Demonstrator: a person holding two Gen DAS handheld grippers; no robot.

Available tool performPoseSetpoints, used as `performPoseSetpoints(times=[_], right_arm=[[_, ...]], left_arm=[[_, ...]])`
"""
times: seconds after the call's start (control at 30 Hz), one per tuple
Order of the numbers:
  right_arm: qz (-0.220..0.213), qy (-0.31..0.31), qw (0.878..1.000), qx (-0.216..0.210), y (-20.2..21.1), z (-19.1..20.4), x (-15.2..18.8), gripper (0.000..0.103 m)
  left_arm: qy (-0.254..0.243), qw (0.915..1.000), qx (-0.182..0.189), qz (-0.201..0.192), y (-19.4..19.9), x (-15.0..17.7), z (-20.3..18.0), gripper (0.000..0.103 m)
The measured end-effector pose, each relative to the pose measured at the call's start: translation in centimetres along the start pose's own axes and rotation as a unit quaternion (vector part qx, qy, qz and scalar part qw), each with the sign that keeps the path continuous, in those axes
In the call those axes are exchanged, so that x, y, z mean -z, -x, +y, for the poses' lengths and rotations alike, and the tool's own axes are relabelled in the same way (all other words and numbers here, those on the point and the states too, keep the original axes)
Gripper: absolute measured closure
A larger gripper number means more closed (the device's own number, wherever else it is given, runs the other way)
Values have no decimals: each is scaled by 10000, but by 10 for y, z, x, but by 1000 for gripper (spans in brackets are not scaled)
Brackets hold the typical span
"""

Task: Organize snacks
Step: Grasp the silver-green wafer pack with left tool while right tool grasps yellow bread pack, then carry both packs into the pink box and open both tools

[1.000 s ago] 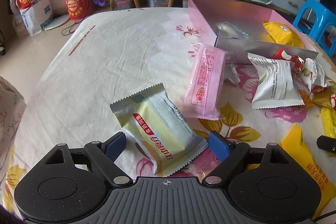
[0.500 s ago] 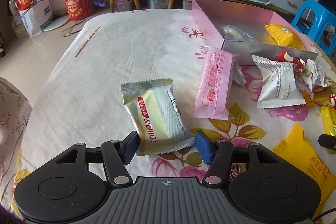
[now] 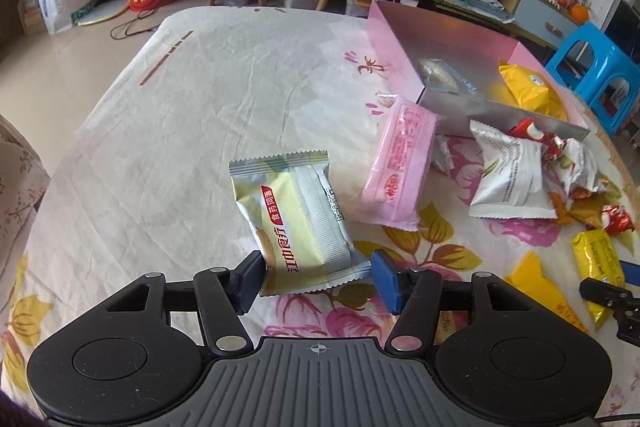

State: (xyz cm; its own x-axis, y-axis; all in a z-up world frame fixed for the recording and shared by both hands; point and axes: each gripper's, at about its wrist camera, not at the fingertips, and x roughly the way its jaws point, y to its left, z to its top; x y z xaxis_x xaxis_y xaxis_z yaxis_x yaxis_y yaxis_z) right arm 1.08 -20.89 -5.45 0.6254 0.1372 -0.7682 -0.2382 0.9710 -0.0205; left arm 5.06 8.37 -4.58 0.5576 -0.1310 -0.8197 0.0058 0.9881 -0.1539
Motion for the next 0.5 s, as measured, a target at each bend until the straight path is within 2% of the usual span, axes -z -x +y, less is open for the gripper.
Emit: performPoseSetpoints(times=[0.3, 0.5], right_arm=[[-61, -477, 9981, -382, 16, 0, -18, 62], [-219, -561, 9972, -434, 25, 4, -35, 62]], left_arm=[[75, 9988, 471, -127, 20, -12, -8, 47], [46, 9974, 661, -286, 30, -22, -19, 47]])
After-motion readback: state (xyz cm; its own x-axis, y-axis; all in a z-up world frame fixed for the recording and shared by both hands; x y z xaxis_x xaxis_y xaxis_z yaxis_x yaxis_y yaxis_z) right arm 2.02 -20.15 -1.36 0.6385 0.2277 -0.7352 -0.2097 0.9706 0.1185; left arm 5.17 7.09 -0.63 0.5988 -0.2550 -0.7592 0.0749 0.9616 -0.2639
